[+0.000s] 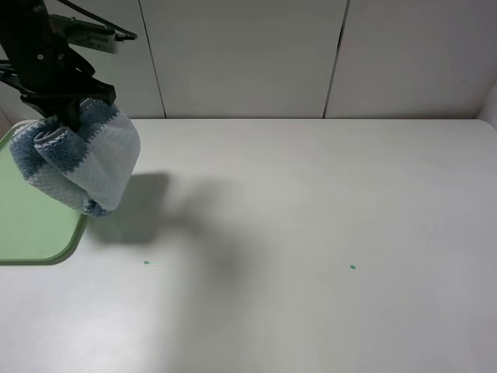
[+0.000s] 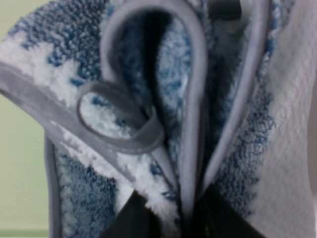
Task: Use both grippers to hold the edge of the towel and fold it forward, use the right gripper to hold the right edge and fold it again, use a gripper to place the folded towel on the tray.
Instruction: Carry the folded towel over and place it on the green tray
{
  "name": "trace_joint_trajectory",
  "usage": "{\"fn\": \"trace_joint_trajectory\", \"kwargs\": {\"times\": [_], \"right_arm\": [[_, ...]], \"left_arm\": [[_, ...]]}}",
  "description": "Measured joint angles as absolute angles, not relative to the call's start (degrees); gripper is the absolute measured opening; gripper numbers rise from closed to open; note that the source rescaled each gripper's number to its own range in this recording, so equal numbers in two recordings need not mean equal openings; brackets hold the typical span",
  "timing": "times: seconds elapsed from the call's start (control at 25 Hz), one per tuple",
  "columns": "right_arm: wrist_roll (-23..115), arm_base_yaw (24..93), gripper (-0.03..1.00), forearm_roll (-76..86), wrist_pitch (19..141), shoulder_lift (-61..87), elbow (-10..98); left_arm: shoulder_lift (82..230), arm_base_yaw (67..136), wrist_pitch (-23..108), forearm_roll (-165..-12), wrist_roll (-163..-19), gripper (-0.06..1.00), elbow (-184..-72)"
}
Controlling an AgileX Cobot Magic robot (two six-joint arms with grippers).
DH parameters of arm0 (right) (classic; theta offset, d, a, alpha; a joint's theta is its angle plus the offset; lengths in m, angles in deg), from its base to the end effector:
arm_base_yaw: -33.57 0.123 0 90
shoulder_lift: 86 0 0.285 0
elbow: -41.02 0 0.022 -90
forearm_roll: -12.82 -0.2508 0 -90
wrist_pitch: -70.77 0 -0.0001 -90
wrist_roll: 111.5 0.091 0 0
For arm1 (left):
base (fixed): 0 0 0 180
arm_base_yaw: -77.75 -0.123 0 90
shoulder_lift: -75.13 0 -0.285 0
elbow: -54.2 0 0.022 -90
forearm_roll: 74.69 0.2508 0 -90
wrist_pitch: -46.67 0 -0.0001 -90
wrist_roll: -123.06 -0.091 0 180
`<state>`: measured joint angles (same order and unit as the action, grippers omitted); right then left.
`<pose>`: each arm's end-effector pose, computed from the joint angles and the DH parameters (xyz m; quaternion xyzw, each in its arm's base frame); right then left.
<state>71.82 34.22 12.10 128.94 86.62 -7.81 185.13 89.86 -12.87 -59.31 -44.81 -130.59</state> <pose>-0.0036 0.0009 0.2797 0.0195 0.8402 0.0250 0.5413 0.3660 -0.0572 0.2611 0.0518 0.9823 0.0930 0.1545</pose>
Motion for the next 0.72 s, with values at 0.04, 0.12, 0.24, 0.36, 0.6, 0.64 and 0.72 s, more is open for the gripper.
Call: {"fn": "trace_joint_trajectory", "kwargs": {"times": [0.04, 0.12, 0.24, 0.36, 0.6, 0.64, 0.72], "right_arm": [[71.8, 34.2, 1.0, 12.1, 128.9, 86.6, -7.8], [71.8, 34.2, 1.0, 12.1, 128.9, 86.6, -7.8], [71.8, 34.2, 1.0, 12.1, 128.9, 86.6, -7.8], [71.8, 34.2, 1.0, 12.1, 128.9, 86.6, -7.8], [71.8, 34.2, 1.0, 12.1, 128.9, 86.6, -7.8], [71.8, 34.2, 1.0, 12.1, 128.9, 86.6, -7.8], [71.8, 34.2, 1.0, 12.1, 128.9, 86.6, -7.8]], "left_arm": [[185.1, 88.8, -12.8, -59.3, -45.4, 0.13, -130.6], [185.1, 86.8, -12.3, -59.3, -46.9, 0.13, -130.6], [185.1, 83.6, -11.4, -59.3, -49.0, 0.13, -130.6], [185.1, 80.4, -9.9, -59.3, -50.8, 0.13, -130.6], [185.2, 74.7, -3.3, -59.6, -52.0, 0.13, -129.2], [185.2, 73.9, -1.6, -60.1, -52.0, 0.13, -128.4], [185.3, 72.6, 1.9, -60.6, -52.2, 0.13, -126.4]]}}
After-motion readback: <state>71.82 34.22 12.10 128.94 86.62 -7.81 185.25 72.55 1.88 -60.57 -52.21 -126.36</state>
